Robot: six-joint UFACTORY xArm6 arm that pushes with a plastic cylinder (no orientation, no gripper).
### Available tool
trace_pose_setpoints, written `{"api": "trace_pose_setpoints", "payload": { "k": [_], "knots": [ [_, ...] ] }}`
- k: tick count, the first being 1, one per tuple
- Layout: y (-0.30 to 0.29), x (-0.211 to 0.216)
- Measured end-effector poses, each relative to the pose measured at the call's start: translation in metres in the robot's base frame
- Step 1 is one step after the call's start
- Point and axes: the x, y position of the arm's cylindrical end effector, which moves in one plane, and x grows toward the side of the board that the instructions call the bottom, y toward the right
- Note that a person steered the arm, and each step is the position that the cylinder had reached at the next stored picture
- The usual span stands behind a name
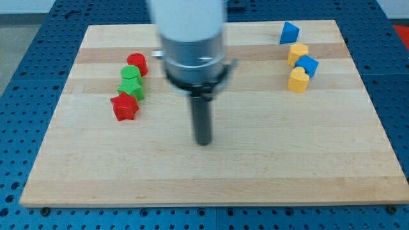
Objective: Point at the blue cube
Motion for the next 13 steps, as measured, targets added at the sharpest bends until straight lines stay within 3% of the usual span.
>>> {"api": "trace_pose_setpoints", "payload": {
  "k": [3,4,8,13],
  "knots": [
    [0.245,-0.098],
    [0.290,-0.125],
    [0.278,-0.162],
    [0.227,-0.167]
  ]
}}
